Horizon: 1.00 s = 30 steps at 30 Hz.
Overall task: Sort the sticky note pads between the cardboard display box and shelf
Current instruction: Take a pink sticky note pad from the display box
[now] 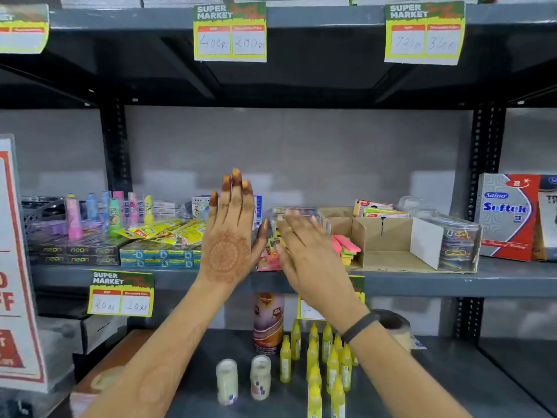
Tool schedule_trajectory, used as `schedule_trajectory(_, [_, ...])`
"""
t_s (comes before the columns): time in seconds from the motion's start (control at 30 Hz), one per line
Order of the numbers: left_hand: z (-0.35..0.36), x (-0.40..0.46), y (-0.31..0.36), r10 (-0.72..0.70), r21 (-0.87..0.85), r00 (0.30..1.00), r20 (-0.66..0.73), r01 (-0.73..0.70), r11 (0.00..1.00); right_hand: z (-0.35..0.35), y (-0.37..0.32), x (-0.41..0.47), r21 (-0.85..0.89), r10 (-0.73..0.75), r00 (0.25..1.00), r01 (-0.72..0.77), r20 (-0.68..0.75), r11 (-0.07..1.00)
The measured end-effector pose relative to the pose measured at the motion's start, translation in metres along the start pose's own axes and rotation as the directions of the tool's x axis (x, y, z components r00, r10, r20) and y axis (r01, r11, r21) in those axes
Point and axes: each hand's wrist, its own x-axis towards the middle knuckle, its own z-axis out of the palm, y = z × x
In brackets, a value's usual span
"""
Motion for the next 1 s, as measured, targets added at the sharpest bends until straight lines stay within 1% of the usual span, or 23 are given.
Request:
schedule_trajectory(0.03, [0.000,-0.009,-0.002,-0.010,0.009,1.000,0.023,0.010,1.000,0.006,0.000,-0.003,0.002,-0.011,0.999,0.011,0.030,1.000])
schedule_trajectory(0.13, [0.006,-0.038,-0.008,0.044,0.043,0.996,0.084,-0.048,0.998,0.012,0.004,-0.012,0.031,-0.035,0.994,0.032,0.102,0.999])
schedule_trajectory(0.23, [0.013,-0.051,-0.014,0.073,0.074,0.986,0.150,-0.085,0.994,0.011,0.010,-0.017,0.026,-0.070,0.996,0.068,0.059,0.997])
schedule_trajectory(0.33, [0.016,-0.059,-0.016,0.095,0.082,0.983,0.157,-0.108,0.991,0.000,0.011,-0.021,0.031,-0.107,0.994,0.106,0.029,0.994])
schedule_trajectory(0.4, [0.016,-0.060,-0.016,0.097,0.074,0.985,0.143,-0.108,0.991,-0.009,0.012,-0.024,0.040,-0.134,0.990,0.136,-0.049,0.990])
schedule_trajectory(0.5, [0.021,-0.066,-0.020,0.113,0.076,0.989,0.093,-0.120,0.990,-0.034,0.020,-0.028,0.060,-0.124,0.957,0.145,-0.262,0.988])
schedule_trajectory(0.6, [0.026,-0.077,-0.025,0.122,0.099,0.992,0.023,-0.124,0.987,-0.058,0.045,-0.030,0.044,-0.013,0.880,0.038,-0.476,0.998])
schedule_trajectory(0.67, [0.027,-0.083,-0.026,0.134,0.092,0.991,-0.015,-0.132,0.987,-0.065,0.065,-0.035,0.055,0.096,0.850,-0.079,-0.517,0.995])
schedule_trajectory(0.73, [0.027,-0.087,-0.027,0.147,0.091,0.988,-0.041,-0.143,0.985,-0.063,0.082,-0.041,0.054,0.193,0.860,-0.190,-0.473,0.980])
schedule_trajectory(0.77, [0.027,-0.089,-0.027,0.151,0.092,0.987,-0.050,-0.146,0.985,-0.058,0.089,-0.045,0.035,0.226,0.880,-0.233,-0.418,0.972])
schedule_trajectory(0.8, [0.028,-0.089,-0.027,0.152,0.092,0.987,-0.059,-0.146,0.985,-0.053,0.095,-0.048,0.005,0.246,0.907,-0.260,-0.342,0.966])
schedule_trajectory(0.87, [0.030,-0.091,-0.028,0.151,0.085,0.986,-0.071,-0.145,0.986,-0.043,0.104,-0.052,-0.058,0.289,0.948,-0.299,-0.135,0.952])
schedule_trajectory(0.93, [0.032,-0.093,-0.031,0.165,0.079,0.982,-0.088,-0.158,0.984,-0.038,0.111,-0.051,-0.112,0.346,0.936,-0.337,0.072,0.935])
schedule_trajectory(1.0, [0.034,-0.095,-0.033,0.190,0.075,0.976,-0.111,-0.182,0.980,-0.039,0.115,-0.047,-0.113,0.365,0.908,-0.348,0.207,0.931])
